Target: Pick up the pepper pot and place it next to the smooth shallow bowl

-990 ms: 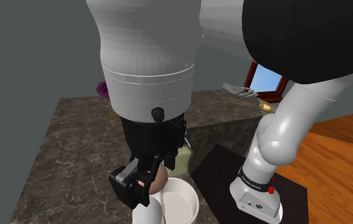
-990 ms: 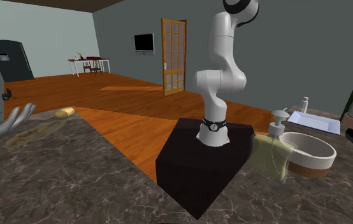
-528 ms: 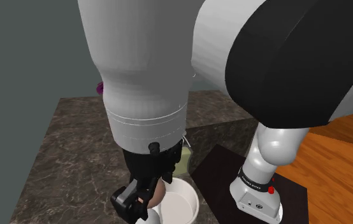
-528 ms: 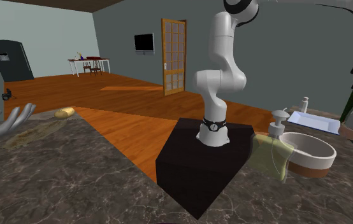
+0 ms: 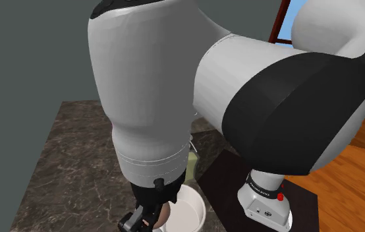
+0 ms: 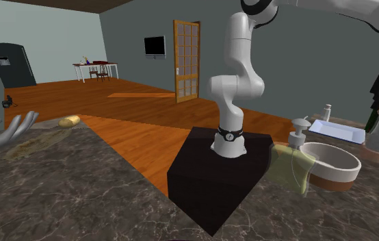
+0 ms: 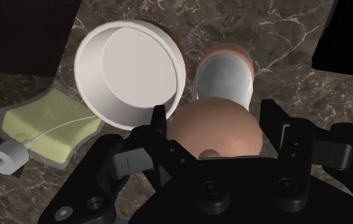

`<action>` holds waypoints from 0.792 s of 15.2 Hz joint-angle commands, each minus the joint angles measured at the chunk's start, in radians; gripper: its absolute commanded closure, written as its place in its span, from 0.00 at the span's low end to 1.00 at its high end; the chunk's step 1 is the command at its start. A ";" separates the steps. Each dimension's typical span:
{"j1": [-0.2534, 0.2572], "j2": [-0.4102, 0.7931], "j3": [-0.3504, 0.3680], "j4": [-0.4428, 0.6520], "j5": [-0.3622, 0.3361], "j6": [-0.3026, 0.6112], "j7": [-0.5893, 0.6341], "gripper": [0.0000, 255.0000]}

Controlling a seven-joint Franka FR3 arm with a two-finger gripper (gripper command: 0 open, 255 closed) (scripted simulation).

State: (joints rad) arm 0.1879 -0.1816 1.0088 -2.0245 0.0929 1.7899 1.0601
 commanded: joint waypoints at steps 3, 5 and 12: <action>-0.003 0.019 0.013 -0.042 -0.013 0.055 0.012 1.00; -0.004 0.032 0.020 -0.062 -0.022 0.082 0.021 1.00; -0.012 0.091 0.049 -0.124 -0.068 0.176 0.063 1.00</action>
State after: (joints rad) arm 0.1771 -0.0995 1.0539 -2.1378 0.0320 1.9503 1.1169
